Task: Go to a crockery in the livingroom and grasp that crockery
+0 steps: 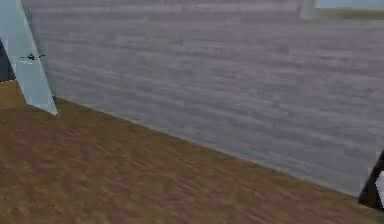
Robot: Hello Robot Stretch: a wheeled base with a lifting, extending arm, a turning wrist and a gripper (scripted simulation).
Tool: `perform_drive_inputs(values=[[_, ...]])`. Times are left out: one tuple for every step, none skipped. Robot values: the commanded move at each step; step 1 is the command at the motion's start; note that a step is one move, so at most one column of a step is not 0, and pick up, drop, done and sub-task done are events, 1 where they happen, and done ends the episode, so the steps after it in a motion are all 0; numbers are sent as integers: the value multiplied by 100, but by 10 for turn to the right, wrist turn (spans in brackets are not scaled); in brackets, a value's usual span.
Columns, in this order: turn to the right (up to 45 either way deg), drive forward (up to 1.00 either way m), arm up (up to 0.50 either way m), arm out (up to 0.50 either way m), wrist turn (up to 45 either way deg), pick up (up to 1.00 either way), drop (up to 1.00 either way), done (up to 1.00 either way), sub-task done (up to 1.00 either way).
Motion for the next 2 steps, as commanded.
perform_drive_inputs(values=[[-360,0,0,0,0,0,0,0,0],[0,80,0,0,0,0,0,0,0]])
